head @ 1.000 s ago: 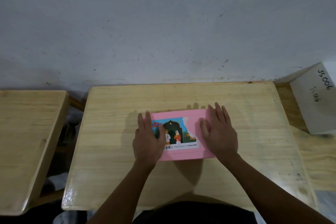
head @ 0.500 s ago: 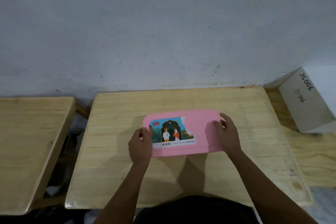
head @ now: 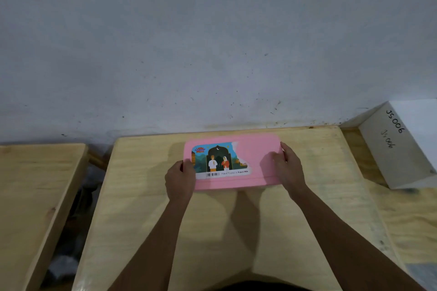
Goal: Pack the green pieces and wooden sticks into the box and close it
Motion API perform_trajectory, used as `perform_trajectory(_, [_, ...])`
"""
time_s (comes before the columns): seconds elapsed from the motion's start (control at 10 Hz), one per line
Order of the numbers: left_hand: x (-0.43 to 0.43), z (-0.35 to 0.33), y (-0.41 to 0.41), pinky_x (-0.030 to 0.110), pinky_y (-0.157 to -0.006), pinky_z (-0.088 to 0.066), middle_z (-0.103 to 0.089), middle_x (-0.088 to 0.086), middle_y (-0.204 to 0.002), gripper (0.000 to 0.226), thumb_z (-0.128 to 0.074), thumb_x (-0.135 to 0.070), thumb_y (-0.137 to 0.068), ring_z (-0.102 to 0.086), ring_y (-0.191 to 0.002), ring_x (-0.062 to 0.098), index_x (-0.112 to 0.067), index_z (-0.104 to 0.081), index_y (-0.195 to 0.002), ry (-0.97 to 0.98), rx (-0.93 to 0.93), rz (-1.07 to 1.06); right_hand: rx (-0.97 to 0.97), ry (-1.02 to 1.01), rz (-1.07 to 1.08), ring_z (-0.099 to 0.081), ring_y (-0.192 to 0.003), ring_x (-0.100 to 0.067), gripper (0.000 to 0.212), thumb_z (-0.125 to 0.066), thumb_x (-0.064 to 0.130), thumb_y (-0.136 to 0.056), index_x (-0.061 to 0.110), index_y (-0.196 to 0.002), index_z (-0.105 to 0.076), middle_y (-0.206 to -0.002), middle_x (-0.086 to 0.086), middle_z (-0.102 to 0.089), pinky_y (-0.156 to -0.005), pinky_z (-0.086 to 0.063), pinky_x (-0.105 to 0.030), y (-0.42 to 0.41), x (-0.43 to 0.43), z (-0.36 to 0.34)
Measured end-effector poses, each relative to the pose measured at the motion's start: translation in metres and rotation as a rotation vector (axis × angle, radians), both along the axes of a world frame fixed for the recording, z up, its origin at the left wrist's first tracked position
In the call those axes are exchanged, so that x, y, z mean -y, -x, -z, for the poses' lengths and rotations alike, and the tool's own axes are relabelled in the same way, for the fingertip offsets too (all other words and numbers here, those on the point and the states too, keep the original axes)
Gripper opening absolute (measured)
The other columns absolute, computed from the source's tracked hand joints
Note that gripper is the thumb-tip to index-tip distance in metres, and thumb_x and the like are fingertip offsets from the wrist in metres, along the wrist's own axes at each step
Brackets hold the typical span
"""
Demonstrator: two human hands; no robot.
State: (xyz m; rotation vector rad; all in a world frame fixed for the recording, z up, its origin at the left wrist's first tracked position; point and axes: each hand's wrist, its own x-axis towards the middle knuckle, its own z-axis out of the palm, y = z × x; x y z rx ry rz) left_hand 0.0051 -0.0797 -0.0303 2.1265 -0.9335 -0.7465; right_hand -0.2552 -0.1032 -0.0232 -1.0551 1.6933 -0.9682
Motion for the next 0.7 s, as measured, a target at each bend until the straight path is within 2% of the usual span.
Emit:
perform_trajectory(0.1, [0.03, 0.006, -0.002, 0.031, -0.064, -0.042, -0.065, 0.009, -0.077, 0.033, -0.044, -0.029, -0.094, -0.059, -0.075, 0.029, -0.009, -0.067, -0.081, -0.009, -0.015, 0.043, -0.005, -0.004, 0.019, -0.061, -0.098, -0.015, 0.03, -0.049, 0.018, -0.09, 0.034, -0.112, -0.062, -0.102, 0.012, -0.067, -0.083, -0.05, -0.036, 0.002, 0.026, 0.006])
perform_trajectory(0.2, [0.051, 0.01, -0.005, 0.031, -0.062, -0.043, -0.066, 0.008, -0.077, 0.035, -0.043, -0.028, -0.095, -0.06, -0.074, 0.026, -0.007, -0.066, -0.08, -0.003, -0.021, 0.085, -0.003, 0.02, 0.041, -0.061, -0.097, -0.014, 0.031, -0.048, 0.018, -0.09, 0.028, -0.117, -0.061, -0.105, 0.008, -0.067, -0.08, -0.048, -0.032, 0.001, 0.042, 0.014])
perform_trajectory(0.3, [0.062, 0.013, -0.006, 0.029, -0.062, -0.042, -0.066, 0.007, -0.076, 0.035, -0.042, -0.026, -0.097, -0.059, -0.073, 0.024, -0.006, -0.067, -0.082, 0.03, -0.02, 0.101, 0.01, 0.071, 0.04, -0.058, -0.082, -0.01, 0.024, -0.046, 0.019, -0.089, 0.023, -0.107, -0.063, -0.09, 0.006, -0.066, -0.071, -0.044, -0.028, -0.002, 0.054, 0.016])
perform_trajectory(0.4, [0.069, 0.012, -0.008, 0.033, -0.066, -0.048, -0.068, 0.005, -0.077, 0.035, -0.043, -0.025, -0.098, -0.062, -0.073, 0.022, -0.006, -0.069, -0.083, 0.068, -0.051, 0.113, -0.02, 0.092, 0.025, -0.058, -0.085, -0.009, 0.026, -0.045, 0.02, -0.091, 0.022, -0.11, -0.062, -0.095, 0.006, -0.065, -0.071, -0.044, -0.028, -0.002, 0.062, 0.019])
perform_trajectory(0.5, [0.071, 0.011, -0.009, 0.028, -0.06, -0.047, -0.068, 0.006, -0.08, 0.035, -0.042, -0.024, -0.099, -0.062, -0.07, 0.019, -0.006, -0.069, -0.085, 0.062, -0.063, 0.138, -0.083, 0.055, 0.015, -0.059, -0.096, -0.014, 0.03, -0.045, 0.021, -0.093, 0.023, -0.12, -0.059, -0.108, 0.003, -0.065, -0.079, -0.048, -0.032, -0.001, 0.065, 0.021])
perform_trajectory(0.6, [0.073, 0.006, -0.011, 0.026, -0.056, -0.044, -0.07, 0.01, -0.086, 0.039, -0.035, -0.026, -0.1, -0.064, -0.074, 0.021, -0.007, -0.066, -0.087, -0.016, -0.077, 0.186, -0.147, -0.001, -0.029, -0.057, -0.101, -0.019, 0.037, -0.045, 0.025, -0.091, 0.017, -0.126, -0.054, -0.113, 0.001, -0.061, -0.085, -0.047, -0.037, 0.0, 0.068, 0.017])
perform_trajectory(0.7, [0.08, -0.012, -0.011, 0.033, -0.075, -0.047, -0.065, 0.018, -0.111, 0.038, -0.032, -0.031, -0.099, -0.061, -0.094, 0.028, -0.008, -0.06, -0.111, -0.162, -0.003, 0.293, -0.245, -0.101, -0.082, -0.058, -0.103, -0.028, 0.032, -0.049, 0.017, -0.092, 0.007, -0.122, -0.055, -0.116, -0.009, -0.061, -0.082, -0.044, -0.034, -0.002, 0.078, -0.002])
